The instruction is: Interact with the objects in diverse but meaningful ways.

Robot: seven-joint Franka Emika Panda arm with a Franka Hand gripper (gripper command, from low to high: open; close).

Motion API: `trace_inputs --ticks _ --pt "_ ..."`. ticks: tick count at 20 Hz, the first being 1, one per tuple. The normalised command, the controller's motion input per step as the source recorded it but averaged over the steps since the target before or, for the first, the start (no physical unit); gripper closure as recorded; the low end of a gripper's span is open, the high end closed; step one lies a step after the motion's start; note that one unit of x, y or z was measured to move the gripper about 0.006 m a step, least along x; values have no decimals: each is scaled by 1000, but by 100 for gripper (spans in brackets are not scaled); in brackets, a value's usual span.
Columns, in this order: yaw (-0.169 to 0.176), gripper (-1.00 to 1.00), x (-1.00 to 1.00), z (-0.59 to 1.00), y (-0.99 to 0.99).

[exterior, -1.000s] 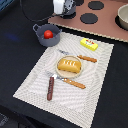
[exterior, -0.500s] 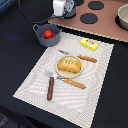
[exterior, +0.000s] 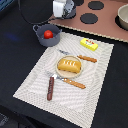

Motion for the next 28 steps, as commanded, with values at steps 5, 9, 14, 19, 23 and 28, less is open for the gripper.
trace_inputs --ticks 5,9,14,19,23,28 --pt "0 -100 -49 762 193" --pt "-8 -100 -41 778 96" --pt "-24 -100 -23 715 -62" --pt "-59 -100 108 236 -472" --pt "-65 -100 36 216 -685" --pt "-48 -100 0 142 -847"
